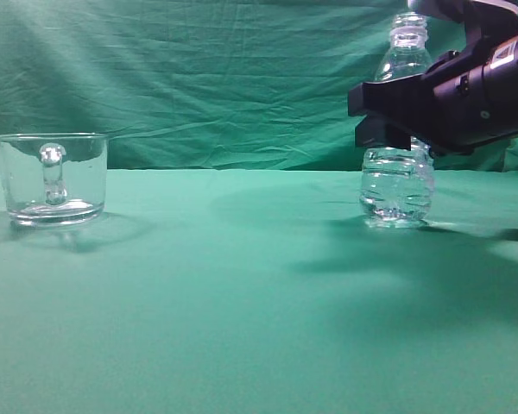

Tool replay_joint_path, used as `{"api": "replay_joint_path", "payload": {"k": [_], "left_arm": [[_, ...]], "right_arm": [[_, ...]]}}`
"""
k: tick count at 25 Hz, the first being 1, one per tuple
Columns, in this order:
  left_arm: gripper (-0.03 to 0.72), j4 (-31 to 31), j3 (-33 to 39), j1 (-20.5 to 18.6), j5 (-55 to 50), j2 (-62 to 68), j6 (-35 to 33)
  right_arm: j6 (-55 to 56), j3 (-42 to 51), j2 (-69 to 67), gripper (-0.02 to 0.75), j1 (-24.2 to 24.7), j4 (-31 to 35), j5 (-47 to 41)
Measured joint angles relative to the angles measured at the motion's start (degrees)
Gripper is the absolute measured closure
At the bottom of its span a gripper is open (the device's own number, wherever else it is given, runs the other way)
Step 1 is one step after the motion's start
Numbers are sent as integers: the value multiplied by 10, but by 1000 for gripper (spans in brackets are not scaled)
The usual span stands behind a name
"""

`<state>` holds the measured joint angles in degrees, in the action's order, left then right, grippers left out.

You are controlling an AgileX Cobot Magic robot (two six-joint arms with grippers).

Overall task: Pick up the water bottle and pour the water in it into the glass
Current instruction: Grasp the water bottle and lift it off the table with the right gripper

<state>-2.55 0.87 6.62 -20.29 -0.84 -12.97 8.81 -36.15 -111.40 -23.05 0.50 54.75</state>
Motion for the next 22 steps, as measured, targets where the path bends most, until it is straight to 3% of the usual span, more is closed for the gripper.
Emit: {"api": "replay_joint_path", "payload": {"k": [7, 13, 16, 18, 22], "left_arm": [[688, 0, 0, 0, 0, 0, 0], [688, 0, 0, 0, 0, 0, 0], [688, 0, 0, 0, 0, 0, 0], [688, 0, 0, 0, 0, 0, 0], [688, 0, 0, 0, 0, 0, 0]], "right_arm": [[0, 0, 0, 399, 0, -5, 0], [-10, 0, 25, 399, 0, -84, -27], [-15, 0, 64, 399, 0, -113, -69], [-15, -7, 93, 440, 0, -128, -129], [-17, -42, 143, 423, -1, -186, -249]]}}
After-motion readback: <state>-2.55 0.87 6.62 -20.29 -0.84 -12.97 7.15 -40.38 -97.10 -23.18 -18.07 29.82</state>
